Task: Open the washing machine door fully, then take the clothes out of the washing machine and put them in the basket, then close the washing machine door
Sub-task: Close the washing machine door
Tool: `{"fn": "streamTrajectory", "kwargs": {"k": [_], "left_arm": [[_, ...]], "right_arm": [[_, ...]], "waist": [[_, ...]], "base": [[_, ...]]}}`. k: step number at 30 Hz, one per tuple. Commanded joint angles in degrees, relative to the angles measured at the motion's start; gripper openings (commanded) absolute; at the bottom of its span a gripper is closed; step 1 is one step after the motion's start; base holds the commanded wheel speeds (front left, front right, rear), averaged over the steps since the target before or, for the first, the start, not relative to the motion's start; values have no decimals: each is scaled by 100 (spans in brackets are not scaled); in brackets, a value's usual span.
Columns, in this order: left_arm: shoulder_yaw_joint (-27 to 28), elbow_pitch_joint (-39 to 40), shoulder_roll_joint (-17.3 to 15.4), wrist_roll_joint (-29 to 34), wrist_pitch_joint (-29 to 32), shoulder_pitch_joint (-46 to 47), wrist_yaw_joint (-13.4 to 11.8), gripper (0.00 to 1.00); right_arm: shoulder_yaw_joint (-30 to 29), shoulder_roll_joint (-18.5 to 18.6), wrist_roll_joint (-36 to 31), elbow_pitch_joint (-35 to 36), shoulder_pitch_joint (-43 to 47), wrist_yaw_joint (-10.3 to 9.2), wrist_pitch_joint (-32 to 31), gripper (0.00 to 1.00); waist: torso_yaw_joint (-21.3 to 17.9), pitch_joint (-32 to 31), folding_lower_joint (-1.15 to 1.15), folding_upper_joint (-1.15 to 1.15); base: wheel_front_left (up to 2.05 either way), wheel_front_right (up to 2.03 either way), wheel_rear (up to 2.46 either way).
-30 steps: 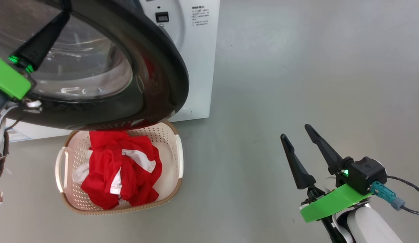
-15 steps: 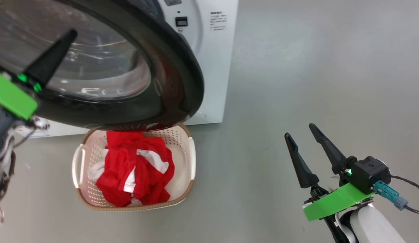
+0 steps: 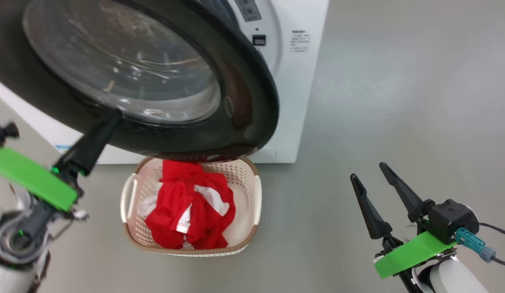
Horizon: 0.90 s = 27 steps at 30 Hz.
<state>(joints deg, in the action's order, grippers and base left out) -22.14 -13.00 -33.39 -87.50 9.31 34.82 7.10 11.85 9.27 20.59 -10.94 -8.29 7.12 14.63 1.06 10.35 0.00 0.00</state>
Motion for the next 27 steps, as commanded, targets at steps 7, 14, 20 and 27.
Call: {"fn": "streamTrajectory", "kwargs": {"k": [7,14,20,27], "left_arm": [[268,241,-203,-113,-598,-742,38,100],[299,262,-149,-93,-1163,-1575,38,100],[357,311,-154,-86,-1642,-2245,38,100],[288,97,-103,63,-2111,-2735,39,100]], "right_arm": [[74,127,42,134,210,36,37,100],[68,205,73,130,361,36,37,100],[-28,255,80,138,479,36,37,100],[-154,239,70,177,596,36,37,100]], "waist": [[326,-295,0,0],[319,-403,0,0],[126,-429,0,0],[-187,-379,0,0]], "base": [[0,0,0],[0,0,0],[0,0,0],[0,0,0]]}}
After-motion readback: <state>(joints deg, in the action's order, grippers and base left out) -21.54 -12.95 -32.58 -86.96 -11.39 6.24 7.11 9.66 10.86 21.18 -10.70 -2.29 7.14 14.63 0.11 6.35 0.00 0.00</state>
